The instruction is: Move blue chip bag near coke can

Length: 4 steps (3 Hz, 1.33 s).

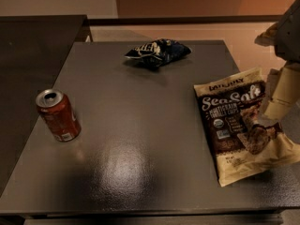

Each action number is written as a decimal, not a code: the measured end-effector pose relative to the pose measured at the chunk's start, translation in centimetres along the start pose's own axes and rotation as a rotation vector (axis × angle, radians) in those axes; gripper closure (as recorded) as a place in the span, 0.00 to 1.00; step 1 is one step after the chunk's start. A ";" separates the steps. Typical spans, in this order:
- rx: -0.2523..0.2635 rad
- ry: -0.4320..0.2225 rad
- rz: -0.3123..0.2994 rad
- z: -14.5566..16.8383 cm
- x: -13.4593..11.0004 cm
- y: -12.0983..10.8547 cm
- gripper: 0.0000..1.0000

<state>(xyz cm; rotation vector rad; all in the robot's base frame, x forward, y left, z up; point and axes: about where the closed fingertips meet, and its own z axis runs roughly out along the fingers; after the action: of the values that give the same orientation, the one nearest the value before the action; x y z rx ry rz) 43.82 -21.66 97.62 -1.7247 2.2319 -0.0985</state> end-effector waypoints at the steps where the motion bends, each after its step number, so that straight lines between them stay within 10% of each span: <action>1: 0.002 0.000 0.000 0.0 0.0 0.0 0.00; 4: 0.087 -0.082 0.072 7.1 -4.7 -10.7 0.00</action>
Offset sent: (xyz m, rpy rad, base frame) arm 0.0686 0.0186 -0.0187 0.0102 -0.0396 -0.0131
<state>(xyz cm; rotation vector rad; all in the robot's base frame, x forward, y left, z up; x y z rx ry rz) 56.85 -19.09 94.43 -1.5736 2.1936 -0.1048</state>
